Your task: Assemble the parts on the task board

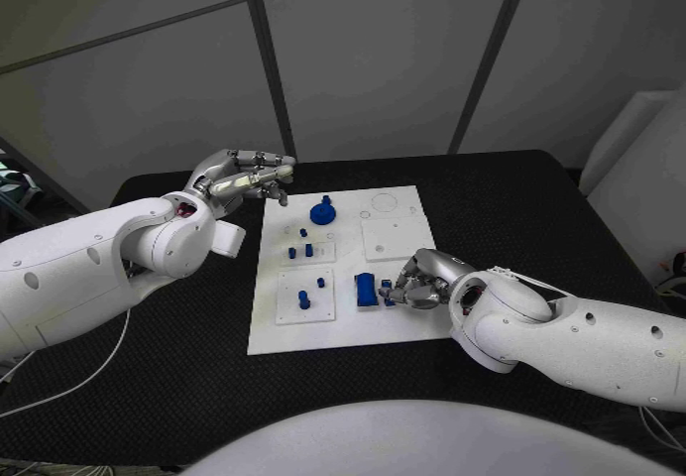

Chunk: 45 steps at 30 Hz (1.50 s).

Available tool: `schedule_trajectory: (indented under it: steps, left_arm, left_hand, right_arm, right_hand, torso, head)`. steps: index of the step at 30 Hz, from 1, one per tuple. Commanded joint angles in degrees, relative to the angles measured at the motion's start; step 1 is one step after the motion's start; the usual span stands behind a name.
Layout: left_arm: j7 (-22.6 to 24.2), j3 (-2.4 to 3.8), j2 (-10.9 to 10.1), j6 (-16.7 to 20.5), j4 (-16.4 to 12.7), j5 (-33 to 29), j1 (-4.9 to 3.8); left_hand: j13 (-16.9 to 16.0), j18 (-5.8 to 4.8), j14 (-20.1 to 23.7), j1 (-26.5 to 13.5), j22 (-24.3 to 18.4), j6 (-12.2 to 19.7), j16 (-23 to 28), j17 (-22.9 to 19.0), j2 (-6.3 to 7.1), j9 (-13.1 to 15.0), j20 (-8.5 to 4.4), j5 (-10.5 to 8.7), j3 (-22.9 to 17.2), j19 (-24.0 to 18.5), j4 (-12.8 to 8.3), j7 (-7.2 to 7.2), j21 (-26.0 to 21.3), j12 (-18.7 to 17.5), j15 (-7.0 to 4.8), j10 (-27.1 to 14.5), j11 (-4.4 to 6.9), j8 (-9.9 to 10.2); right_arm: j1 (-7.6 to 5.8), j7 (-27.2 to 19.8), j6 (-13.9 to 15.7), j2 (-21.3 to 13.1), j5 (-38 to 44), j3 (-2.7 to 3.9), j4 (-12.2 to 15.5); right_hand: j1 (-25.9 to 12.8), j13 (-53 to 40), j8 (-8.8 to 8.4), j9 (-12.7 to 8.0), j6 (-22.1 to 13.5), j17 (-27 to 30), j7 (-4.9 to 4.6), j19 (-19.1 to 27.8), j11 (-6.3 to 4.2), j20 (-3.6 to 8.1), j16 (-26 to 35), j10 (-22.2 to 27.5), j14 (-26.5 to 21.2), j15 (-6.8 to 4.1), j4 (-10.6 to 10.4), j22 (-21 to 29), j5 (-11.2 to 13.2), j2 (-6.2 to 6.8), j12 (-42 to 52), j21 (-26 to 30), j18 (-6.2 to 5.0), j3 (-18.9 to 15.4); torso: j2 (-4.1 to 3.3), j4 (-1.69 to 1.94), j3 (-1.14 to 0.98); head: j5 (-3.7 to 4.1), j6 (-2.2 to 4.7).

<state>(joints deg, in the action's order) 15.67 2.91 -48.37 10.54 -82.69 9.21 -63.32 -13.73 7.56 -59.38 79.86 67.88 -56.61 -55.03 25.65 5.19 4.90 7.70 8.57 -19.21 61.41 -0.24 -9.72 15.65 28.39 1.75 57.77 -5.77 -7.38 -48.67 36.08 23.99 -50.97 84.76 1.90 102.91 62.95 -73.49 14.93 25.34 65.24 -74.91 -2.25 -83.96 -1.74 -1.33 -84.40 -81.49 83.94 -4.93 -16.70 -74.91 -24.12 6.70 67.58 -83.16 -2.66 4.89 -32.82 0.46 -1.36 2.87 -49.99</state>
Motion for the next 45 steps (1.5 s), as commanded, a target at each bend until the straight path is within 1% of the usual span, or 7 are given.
schedule_trajectory:
  steps: [1,4,8,14,18,28,45]
  left_arm:
    - [0.01,0.03,0.13,-0.76,0.06,-0.1,-0.08]
    - [0.0,0.03,0.15,-0.73,0.09,-0.1,-0.08]
    - [0.01,0.02,0.12,-0.78,0.05,-0.1,-0.08]
    - [0.11,0.01,-0.16,-0.76,-0.03,-0.1,-0.07]
    - [0.15,0.01,-0.21,-0.78,-0.03,-0.1,-0.07]
    - [0.19,0.0,-0.17,-0.82,0.01,-0.1,-0.07]
    - [0.19,0.0,-0.1,-0.86,0.02,-0.1,-0.04]
  left_hand:
    - [-0.08,2.86,0.32,0.08,-0.06,0.34,0.38,-0.06,-0.4,-0.05,0.19,-0.18,0.07,0.28,-0.3,-0.11,-0.2,0.34,0.23,-0.47,0.04,-0.23]
    - [-0.08,2.86,0.32,0.08,-0.06,0.34,0.38,-0.06,-0.4,-0.05,0.19,-0.18,0.07,0.28,-0.3,-0.11,-0.2,0.34,0.23,-0.47,0.04,-0.23]
    - [-0.08,2.86,0.32,0.08,-0.06,0.34,0.38,-0.06,-0.4,-0.05,0.19,-0.18,0.07,0.28,-0.3,-0.11,-0.2,0.34,0.23,-0.47,0.04,-0.23]
    - [-0.07,2.85,0.37,0.19,-0.07,0.42,0.4,-0.08,-0.43,-0.07,0.19,-0.18,0.02,0.28,-0.37,-0.15,-0.21,0.39,0.25,-0.58,0.0,-0.24]
    - [-0.07,2.85,0.37,0.19,-0.07,0.42,0.4,-0.08,-0.43,-0.07,0.19,-0.18,0.02,0.28,-0.37,-0.15,-0.21,0.39,0.25,-0.58,0.0,-0.24]
    - [-0.06,2.85,0.39,0.3,-0.07,0.46,0.41,-0.1,-0.42,-0.08,0.18,-0.18,-0.01,0.28,-0.46,-0.15,-0.21,0.43,0.25,-0.63,0.0,-0.25]
    - [-0.06,2.85,0.39,0.3,-0.07,0.46,0.41,-0.1,-0.42,-0.08,0.18,-0.18,-0.01,0.28,-0.46,-0.15,-0.21,0.43,0.25,-0.63,0.0,-0.25]
  right_arm:
    - [-0.07,-1.05,1.67,-0.14,0.29,0.02,0.2]
    - [-0.06,-3.18,1.87,-0.67,0.23,0.02,0.5]
    - [-0.05,-6.34,1.84,-1.88,0.09,0.01,1.08]
    - [-0.03,-11.32,0.83,-4.36,2.29,-0.01,2.52]
    - [-0.02,-12.48,0.1,-5.25,2.82,-0.02,3.07]
    - [0.0,-13.2,-1.61,-5.64,3.12,-0.04,3.15]
    - [0.02,-11.04,-2.74,-3.34,3.61,-0.04,-0.16]
  right_hand:
    - [-0.79,-0.06,0.03,0.08,-0.05,-6.84,-0.16,-1.67,-0.02,0.4,0.0,-0.3,4.44,-0.45,-0.04,-5.33,0.28,-0.14,-0.03,-0.07,0.29,-0.5]
    - [-1.0,-0.07,0.05,0.11,-0.08,-6.83,-0.15,-1.66,-0.03,0.4,0.01,-0.29,4.44,-0.46,0.02,-5.32,0.64,-0.14,-0.05,-0.05,0.29,-1.18]
    - [-0.09,-0.13,0.13,0.23,-0.14,-6.89,-0.11,-1.64,-0.06,0.44,-0.03,-0.26,4.45,-0.48,0.26,-5.33,3.36,-0.22,-0.05,-0.03,0.29,-2.6]
    - [4.6,-0.11,0.22,0.41,-0.33,-6.78,-0.19,-1.6,-0.04,0.45,0.08,-0.13,4.42,-0.45,1.4,-5.33,5.4,-0.38,-0.22,0.02,0.28,-3.94]
    - [5.4,-0.12,0.23,0.43,-0.35,-6.81,-0.18,-1.58,-0.02,0.44,0.06,-0.12,4.43,-0.45,1.52,-5.3,5.62,-0.46,-0.24,0.06,0.27,-4.28]
    - [6.34,-0.22,0.28,0.48,-0.31,-6.78,-0.16,-1.58,-0.03,0.43,0.09,-0.15,4.42,-0.45,1.59,-5.32,5.8,-0.8,-0.13,0.06,0.28,-4.66]
    - [8.3,-0.45,0.39,0.56,-0.24,-6.94,-0.04,-1.64,-0.13,0.47,-0.01,-0.27,4.46,-0.52,1.71,-5.46,5.87,-2.27,0.12,-0.01,0.3,-5.06]
  torso:
    - [-0.01,-0.01,-0.02]
    - [0.01,-0.04,-0.04]
    - [0.01,0.06,-0.05]
    - [0.03,-0.11,-0.03]
    - [0.03,-0.21,-0.09]
    - [-0.01,0.02,-0.02]
    - [0.0,0.06,-0.06]
  head:
    - [-0.06,-0.01]
    - [-0.05,-0.01]
    - [0.07,-0.01]
    - [0.17,-0.01]
    - [0.08,-0.01]
    - [0.21,-0.01]
    - [-0.08,-0.01]
